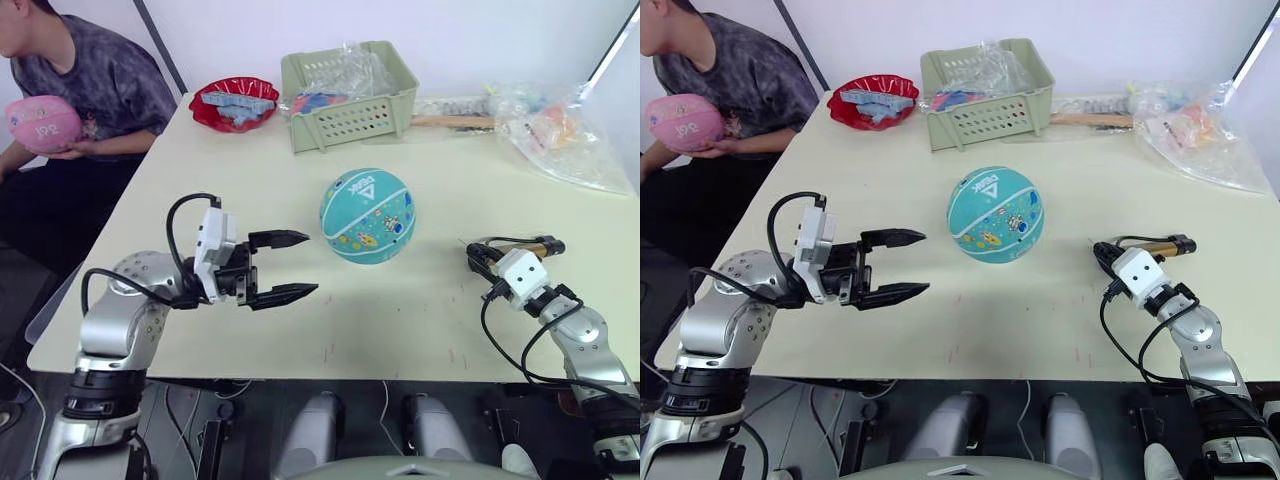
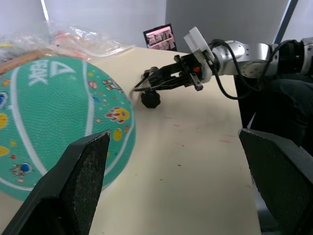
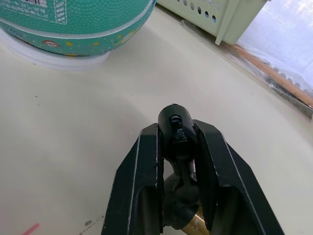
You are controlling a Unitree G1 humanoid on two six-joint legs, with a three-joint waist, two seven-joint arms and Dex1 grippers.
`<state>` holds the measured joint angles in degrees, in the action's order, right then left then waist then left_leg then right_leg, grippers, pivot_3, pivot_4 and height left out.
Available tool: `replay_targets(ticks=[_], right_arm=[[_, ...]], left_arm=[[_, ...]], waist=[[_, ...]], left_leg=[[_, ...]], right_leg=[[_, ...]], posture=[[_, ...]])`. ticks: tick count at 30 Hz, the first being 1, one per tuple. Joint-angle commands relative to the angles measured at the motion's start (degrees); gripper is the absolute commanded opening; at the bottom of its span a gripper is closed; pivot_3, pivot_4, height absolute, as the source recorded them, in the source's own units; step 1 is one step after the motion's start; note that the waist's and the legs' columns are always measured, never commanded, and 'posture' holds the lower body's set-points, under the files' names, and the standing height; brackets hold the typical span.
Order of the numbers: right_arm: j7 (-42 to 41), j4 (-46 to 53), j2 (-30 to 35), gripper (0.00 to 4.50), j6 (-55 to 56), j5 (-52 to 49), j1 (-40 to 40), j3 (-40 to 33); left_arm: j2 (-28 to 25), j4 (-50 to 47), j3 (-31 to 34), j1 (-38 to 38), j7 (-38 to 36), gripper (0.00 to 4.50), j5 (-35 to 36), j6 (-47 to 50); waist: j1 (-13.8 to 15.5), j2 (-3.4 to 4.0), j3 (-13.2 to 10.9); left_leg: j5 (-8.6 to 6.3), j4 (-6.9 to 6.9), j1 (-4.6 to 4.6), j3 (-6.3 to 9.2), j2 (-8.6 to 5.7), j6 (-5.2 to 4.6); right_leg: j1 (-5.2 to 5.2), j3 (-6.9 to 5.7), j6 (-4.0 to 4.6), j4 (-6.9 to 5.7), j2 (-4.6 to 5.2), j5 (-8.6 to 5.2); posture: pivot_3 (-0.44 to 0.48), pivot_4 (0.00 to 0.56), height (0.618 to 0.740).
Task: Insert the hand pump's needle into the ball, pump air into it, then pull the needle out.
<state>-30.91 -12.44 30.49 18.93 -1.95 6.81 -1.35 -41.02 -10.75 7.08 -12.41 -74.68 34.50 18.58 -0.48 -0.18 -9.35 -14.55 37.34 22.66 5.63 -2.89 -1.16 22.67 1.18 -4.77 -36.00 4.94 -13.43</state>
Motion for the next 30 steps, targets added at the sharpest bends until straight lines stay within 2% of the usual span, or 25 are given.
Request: replay_targets(ticks=[1,3,4,6,7,8,9,10,11,12,17,23,30], right_arm=[[-0.32,0.03,0.99,0.33,-0.54,-0.72,-0.12,-1.62],[-0.50,0.42,1.09,0.33,-0.84,-0.97,-0.28,-1.72],[-0.64,0.67,1.17,1.38,-1.02,-1.15,-0.36,-1.81],[-0.96,1.10,1.40,2.09,-1.26,-1.55,-0.57,-2.04],[-1.14,1.27,1.55,2.63,-1.27,-1.78,-0.75,-2.21],[-1.31,1.44,1.68,2.85,-1.30,-2.00,-0.91,-2.37],[-1.56,1.57,1.88,3.40,-1.29,-2.26,-1.08,-2.57],[-1.72,1.65,2.01,3.51,-1.28,-2.43,-1.19,-2.71],[-1.91,1.79,2.17,4.11,-1.22,-2.63,-1.37,-2.91],[-2.02,2.24,2.34,4.36,-1.23,-3.09,-1.75,-3.39],[-3.28,6.33,2.40,4.45,-3.24,-8.18,-4.78,-6.56],[-10.39,11.18,3.01,4.45,-9.70,-18.36,-10.33,-9.64],[-16.78,6.35,4.22,4.45,-8.38,-22.64,-13.72,-15.07]], left_arm=[[-1.32,-0.87,2.66,1.14,-1.36,4.50,0.44,-3.20],[-1.59,0.01,3.25,1.74,-2.03,4.50,0.50,-4.23],[-1.71,0.50,3.61,2.00,-2.39,4.50,0.60,-4.71],[-2.08,1.71,4.06,2.65,-3.47,4.50,0.11,-6.29],[-2.17,2.18,4.21,2.90,-3.87,4.50,0.06,-6.86],[-2.22,2.56,4.30,3.09,-4.16,4.50,0.06,-7.31],[-2.25,2.86,4.23,3.23,-4.37,4.50,-0.12,-7.81],[-2.26,3.08,4.17,3.30,-4.53,4.50,-0.27,-8.17],[-2.21,3.22,4.06,3.37,-4.57,4.50,-0.42,-8.54],[-2.05,3.23,4.09,3.43,-4.40,4.50,-0.30,-8.62],[-1.40,3.32,4.09,4.21,-2.64,4.50,-0.60,-8.98],[0.19,5.00,4.50,6.58,3.02,4.50,-2.58,-9.10],[4.02,6.17,6.69,13.28,12.02,4.50,-5.00,-10.11]], waist=[[-0.09,0.00,0.00],[-0.18,0.00,0.00],[-0.19,0.00,0.00],[-0.20,0.01,0.00],[-0.23,0.01,0.00],[-0.27,0.02,-0.01],[-0.28,0.02,-0.01],[-0.29,0.03,-0.01],[-0.29,0.02,-0.01],[-0.29,0.03,-0.01],[-0.26,0.03,-0.02],[-0.27,0.05,-0.02],[-0.24,0.03,-0.03]], left_leg=[[0.00,0.00,0.00,0.00,0.00,0.00],[0.00,0.00,0.00,0.00,0.00,0.00],[0.00,0.00,-0.01,-0.01,0.00,0.00],[0.00,0.00,-0.02,-0.01,0.00,-0.01],[-0.01,0.00,-0.01,-0.02,0.00,-0.01],[-0.01,0.00,-0.02,-0.02,0.01,-0.01],[-0.01,0.00,-0.03,-0.03,0.01,-0.01],[-0.01,0.00,-0.03,-0.03,0.01,-0.01],[-0.01,0.00,-0.02,-0.05,0.01,-0.02],[-0.01,0.00,-0.03,-0.05,0.02,-0.01],[-0.06,0.00,-0.03,-0.03,0.03,-0.10],[-0.15,0.02,-0.11,-0.09,0.04,-0.26],[-0.17,0.04,-0.41,-0.46,0.07,-0.29]], right_leg=[[0.00,0.00,0.00,0.00,0.00,0.00],[0.00,0.00,0.01,-0.01,0.00,0.00],[0.00,0.01,0.01,-0.01,0.00,0.00],[0.00,0.01,0.01,-0.02,0.00,0.01],[0.01,0.01,0.01,-0.03,-0.01,0.01],[0.01,0.01,0.02,-0.03,-0.01,0.01],[0.01,0.02,0.02,-0.04,-0.01,0.01],[0.01,0.02,0.02,-0.04,-0.01,0.01],[0.02,0.03,0.02,-0.04,-0.01,0.01],[0.02,0.03,0.02,-0.04,-0.01,0.01],[0.02,0.03,0.02,-0.09,-0.01,0.01],[0.02,0.10,0.02,-0.23,-0.01,0.01],[-0.01,0.41,0.03,-0.51,0.02,0.00]], posture=[[0.000,0.150,0.740],[0.000,0.150,0.740],[0.000,0.150,0.740],[0.000,0.150,0.740],[0.000,0.150,0.740],[0.000,0.150,0.740],[0.000,0.150,0.740],[0.000,0.150,0.740],[0.000,0.150,0.740],[0.000,0.150,0.740],[0.000,0.150,0.740],[0.000,0.150,0.740],[0.000,0.150,0.740]])
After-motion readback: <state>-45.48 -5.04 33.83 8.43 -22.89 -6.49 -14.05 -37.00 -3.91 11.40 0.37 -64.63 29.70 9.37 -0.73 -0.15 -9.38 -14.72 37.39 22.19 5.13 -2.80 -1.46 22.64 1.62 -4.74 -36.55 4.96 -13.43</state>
